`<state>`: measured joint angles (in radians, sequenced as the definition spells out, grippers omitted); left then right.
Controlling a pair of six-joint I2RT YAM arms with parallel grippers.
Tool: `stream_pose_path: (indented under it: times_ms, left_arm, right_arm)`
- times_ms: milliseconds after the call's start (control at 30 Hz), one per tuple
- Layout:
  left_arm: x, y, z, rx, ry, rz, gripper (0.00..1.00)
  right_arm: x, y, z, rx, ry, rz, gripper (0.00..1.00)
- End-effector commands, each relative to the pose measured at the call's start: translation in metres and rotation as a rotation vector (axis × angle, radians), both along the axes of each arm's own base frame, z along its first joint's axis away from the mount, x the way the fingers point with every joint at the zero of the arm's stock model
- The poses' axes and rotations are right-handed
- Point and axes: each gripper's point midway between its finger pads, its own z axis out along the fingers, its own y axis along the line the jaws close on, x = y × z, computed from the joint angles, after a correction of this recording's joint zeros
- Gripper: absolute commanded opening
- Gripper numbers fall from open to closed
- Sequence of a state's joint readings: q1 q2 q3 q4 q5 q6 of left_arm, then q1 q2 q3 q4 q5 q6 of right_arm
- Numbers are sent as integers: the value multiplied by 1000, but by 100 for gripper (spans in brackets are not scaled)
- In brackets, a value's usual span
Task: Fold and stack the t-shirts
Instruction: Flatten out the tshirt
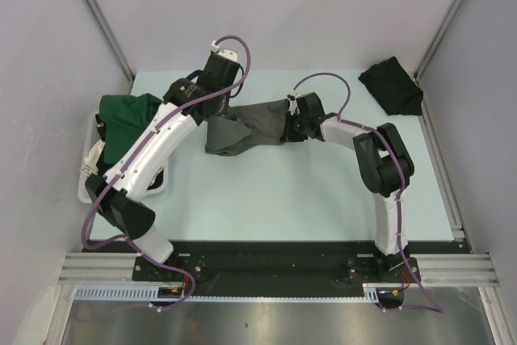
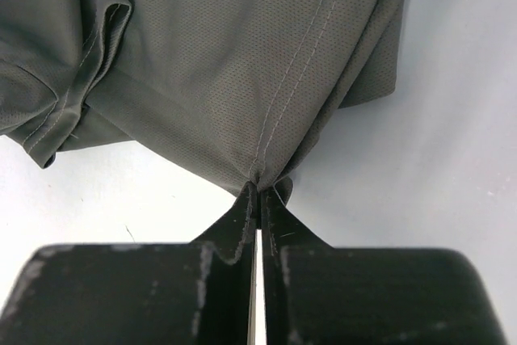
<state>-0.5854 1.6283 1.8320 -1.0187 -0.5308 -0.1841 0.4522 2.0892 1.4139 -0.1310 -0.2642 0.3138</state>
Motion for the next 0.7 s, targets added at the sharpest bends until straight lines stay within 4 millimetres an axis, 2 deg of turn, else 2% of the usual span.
stream_pose_path:
  times_ms: [0, 67, 100, 167, 233, 300, 333, 433, 467, 533, 567, 667]
  left_arm:
    - [1, 6, 20, 2, -74, 20, 0]
    - [7, 11, 25, 34, -101, 32, 0]
    - [13, 11, 25, 47, -104, 38, 0]
    - [21, 21, 25, 45, -106, 75, 0]
    - [31, 34, 29, 29, -116, 122, 0]
    - [38, 43, 36, 11, -136, 154, 0]
    - [43, 50, 35, 7, -134, 175, 0]
    - [52, 53, 43, -26, -155, 188, 0]
    - [55, 52, 41, -20, -153, 184, 0]
    - [58, 46, 48, -42, -164, 166, 0]
    - [59, 44, 51, -53, -171, 160, 0]
    - [58, 49, 59, -49, -192, 171, 0]
  right_arm:
    - [22, -10, 66, 54, -130, -36, 0]
    - [27, -22, 91, 59, -172, -61, 0]
    - [32, -35, 124, 67, -234, -85, 0]
    - [38, -52, 160, 74, -303, -123, 0]
    - [46, -80, 209, 75, -396, -179, 0]
    - [49, -102, 237, 74, -439, -219, 0]
    - [53, -120, 265, 78, -492, -249, 0]
    - [53, -144, 289, 53, -522, -274, 0]
    - [55, -155, 305, 52, -551, -294, 0]
    - [54, -168, 311, 44, -549, -318, 0]
    - [53, -179, 322, 48, -568, -342, 0]
    - [48, -198, 333, 28, -590, -381, 0]
